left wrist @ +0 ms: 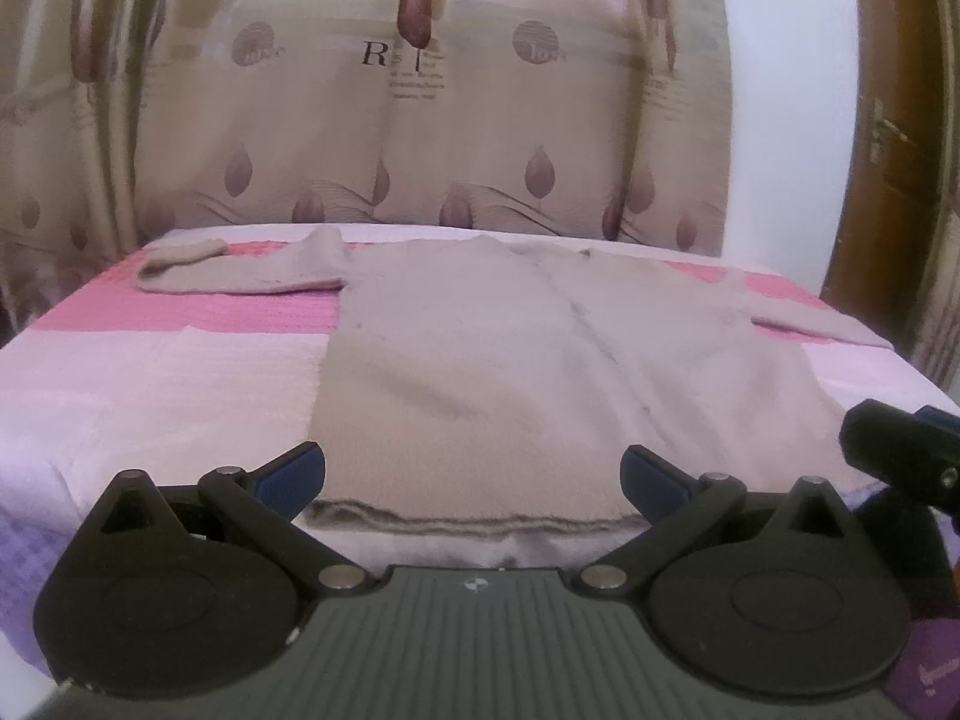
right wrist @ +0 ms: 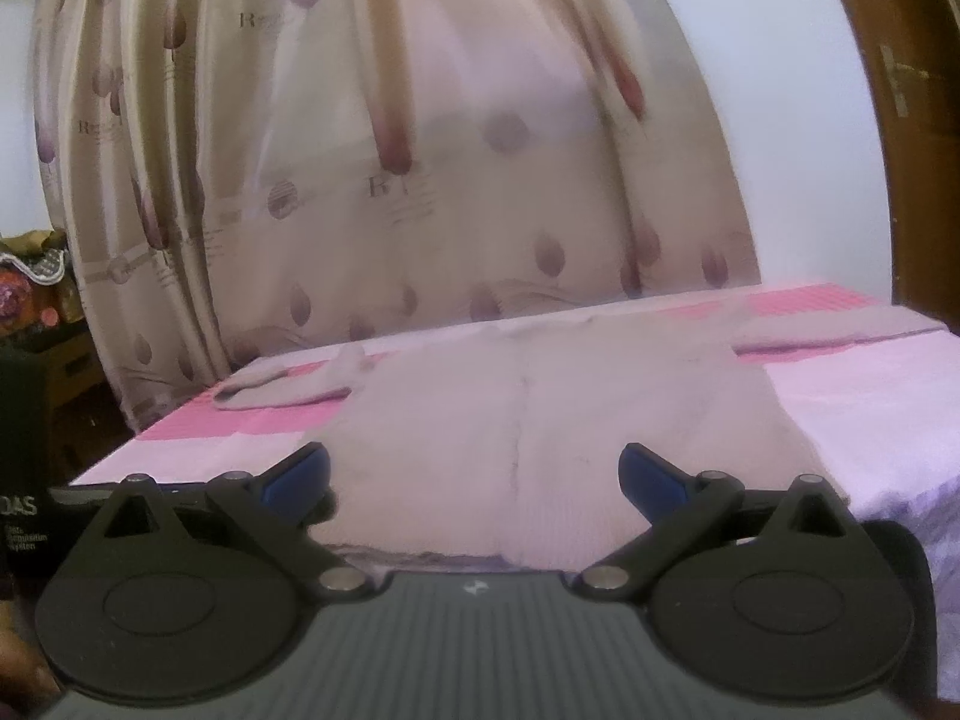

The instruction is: Fold small clothes

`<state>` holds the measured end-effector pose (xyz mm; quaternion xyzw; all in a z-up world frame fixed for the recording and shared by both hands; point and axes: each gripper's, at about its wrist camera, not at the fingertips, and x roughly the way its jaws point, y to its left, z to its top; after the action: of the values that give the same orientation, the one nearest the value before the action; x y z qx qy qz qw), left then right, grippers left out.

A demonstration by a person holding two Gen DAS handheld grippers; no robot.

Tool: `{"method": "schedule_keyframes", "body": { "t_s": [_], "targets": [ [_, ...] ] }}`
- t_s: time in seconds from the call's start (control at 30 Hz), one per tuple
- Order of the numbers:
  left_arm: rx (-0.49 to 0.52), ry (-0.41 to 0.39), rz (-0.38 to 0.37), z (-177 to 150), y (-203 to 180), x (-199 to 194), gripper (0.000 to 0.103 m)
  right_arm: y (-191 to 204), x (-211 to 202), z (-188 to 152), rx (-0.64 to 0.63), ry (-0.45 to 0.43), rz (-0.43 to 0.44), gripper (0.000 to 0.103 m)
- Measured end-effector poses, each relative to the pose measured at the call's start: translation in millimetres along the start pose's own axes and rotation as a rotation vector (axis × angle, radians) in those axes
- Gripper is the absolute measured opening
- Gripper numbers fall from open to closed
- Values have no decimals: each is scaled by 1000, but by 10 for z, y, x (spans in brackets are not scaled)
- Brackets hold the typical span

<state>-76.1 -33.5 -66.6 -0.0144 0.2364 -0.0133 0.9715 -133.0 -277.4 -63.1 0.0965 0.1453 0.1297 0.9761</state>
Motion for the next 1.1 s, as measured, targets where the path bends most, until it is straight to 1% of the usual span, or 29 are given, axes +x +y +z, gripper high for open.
{"method": "schedule_keyframes", "body": {
  "t_s": [0.1, 0.27, 0.37, 0.43, 0.5, 0.63, 0.7, 0.77, 0.83, 0.9, 1.0, 1.1],
  "targets": [
    [9, -4, 19, 63, 29, 66, 103, -2, 73, 54, -31, 3, -5, 103],
    [54, -8, 84, 233, 135, 262, 103, -41, 260, 201, -37, 9, 11, 103],
    [71, 1, 148, 417, 345, 471, 103, -66, 416, 290, -37, 20, 26, 103],
    [89, 0, 196, 572, 574, 647, 103, -74, 532, 339, -40, 24, 31, 103],
    [123, -30, 279, 758, 833, 845, 103, -88, 634, 362, -41, 33, 35, 103],
    [252, -106, 478, 1123, 1320, 1385, 103, -126, 835, 358, -38, 65, 31, 103],
    [353, -134, 564, 1244, 1505, 1728, 103, -144, 921, 343, -37, 82, 26, 103],
    [476, -131, 643, 1335, 1674, 2139, 102, -177, 1016, 323, -34, 102, 10, 103],
    [581, -84, 667, 1407, 1845, 2549, 99, -222, 1116, 297, -19, 130, -4, 103],
    [629, -28, 657, 1464, 1988, 2840, 95, -274, 1198, 267, -3, 158, -26, 103],
    [646, 34, 643, 1527, 2172, 3225, 95, -363, 1317, 231, 25, 196, -56, 103],
    [637, 67, 611, 1550, 2312, 3534, 94, -408, 1413, 209, 43, 227, -72, 103]
  ]
}}
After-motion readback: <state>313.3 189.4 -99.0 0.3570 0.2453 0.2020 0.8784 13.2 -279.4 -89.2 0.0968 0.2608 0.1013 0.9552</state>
